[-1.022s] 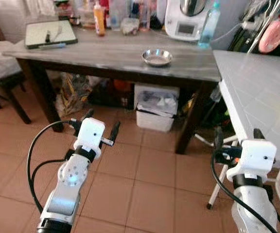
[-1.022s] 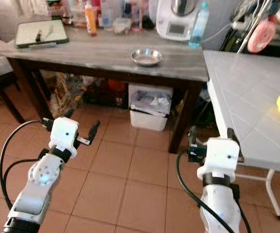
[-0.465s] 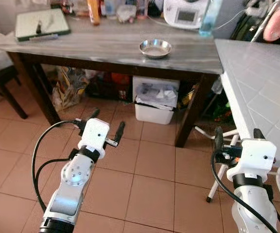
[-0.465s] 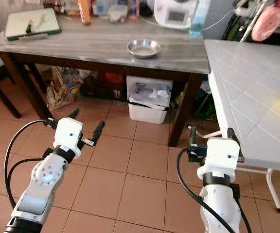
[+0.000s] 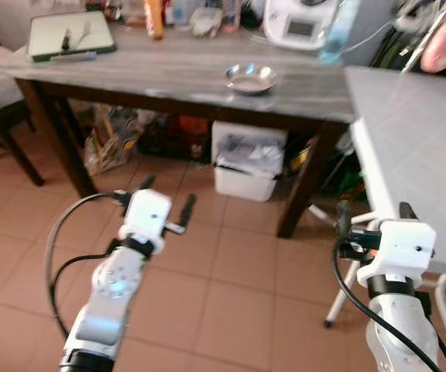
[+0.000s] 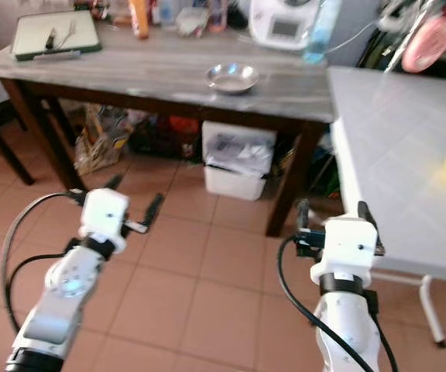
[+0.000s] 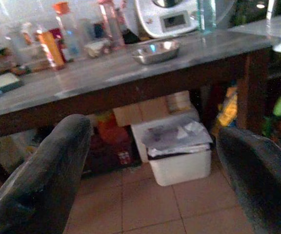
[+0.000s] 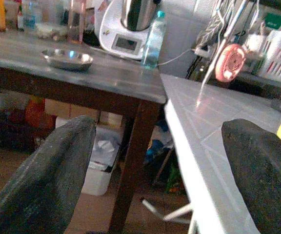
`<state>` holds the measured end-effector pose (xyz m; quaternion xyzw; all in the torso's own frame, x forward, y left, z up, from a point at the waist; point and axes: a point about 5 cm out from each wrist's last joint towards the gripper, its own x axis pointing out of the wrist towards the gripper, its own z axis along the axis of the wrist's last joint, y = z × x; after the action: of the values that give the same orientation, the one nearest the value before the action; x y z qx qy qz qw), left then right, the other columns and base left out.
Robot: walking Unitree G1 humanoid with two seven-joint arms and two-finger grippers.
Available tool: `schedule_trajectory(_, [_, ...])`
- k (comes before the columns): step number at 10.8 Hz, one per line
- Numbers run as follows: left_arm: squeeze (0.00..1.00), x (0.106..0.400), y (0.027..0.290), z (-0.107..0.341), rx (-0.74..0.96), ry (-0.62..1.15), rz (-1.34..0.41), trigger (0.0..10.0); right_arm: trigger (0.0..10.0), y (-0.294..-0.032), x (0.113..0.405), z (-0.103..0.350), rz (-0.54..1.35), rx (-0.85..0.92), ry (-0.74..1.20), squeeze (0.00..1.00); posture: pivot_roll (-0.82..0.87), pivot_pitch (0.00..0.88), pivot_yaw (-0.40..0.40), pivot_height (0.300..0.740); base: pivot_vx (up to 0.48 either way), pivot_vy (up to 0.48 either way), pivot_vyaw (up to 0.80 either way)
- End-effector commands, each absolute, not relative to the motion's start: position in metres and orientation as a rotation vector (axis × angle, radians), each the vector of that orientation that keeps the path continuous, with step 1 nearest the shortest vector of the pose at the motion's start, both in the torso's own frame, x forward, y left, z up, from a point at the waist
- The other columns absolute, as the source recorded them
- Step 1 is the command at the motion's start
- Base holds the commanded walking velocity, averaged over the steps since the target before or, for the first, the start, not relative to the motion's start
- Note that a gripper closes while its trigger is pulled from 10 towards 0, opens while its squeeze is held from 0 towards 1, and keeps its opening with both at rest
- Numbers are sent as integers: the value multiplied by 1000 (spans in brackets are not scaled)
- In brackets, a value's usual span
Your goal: Setting the table
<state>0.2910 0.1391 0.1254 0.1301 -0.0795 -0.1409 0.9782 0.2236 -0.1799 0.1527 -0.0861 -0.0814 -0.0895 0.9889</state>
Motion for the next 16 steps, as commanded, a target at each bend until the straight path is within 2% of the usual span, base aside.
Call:
schedule_trajectory(1, [0,289,133,125,250,-165,-302,10000,10000,-182,223,152,-184,-184,-153,0,71,81,-52,740,0,-480,0])
schedule_trajectory(13, [0,293,123,127,241,-161,-341,10000,10000,-187,219,154,-221,-189,-159,0,42,80,-27,740,0,-480,0])
schedule_trajectory(16, [0,294,123,127,228,-171,-340,10000,10000,-186,220,154,-218,-186,-158,0,44,79,-32,740,0,-95,0])
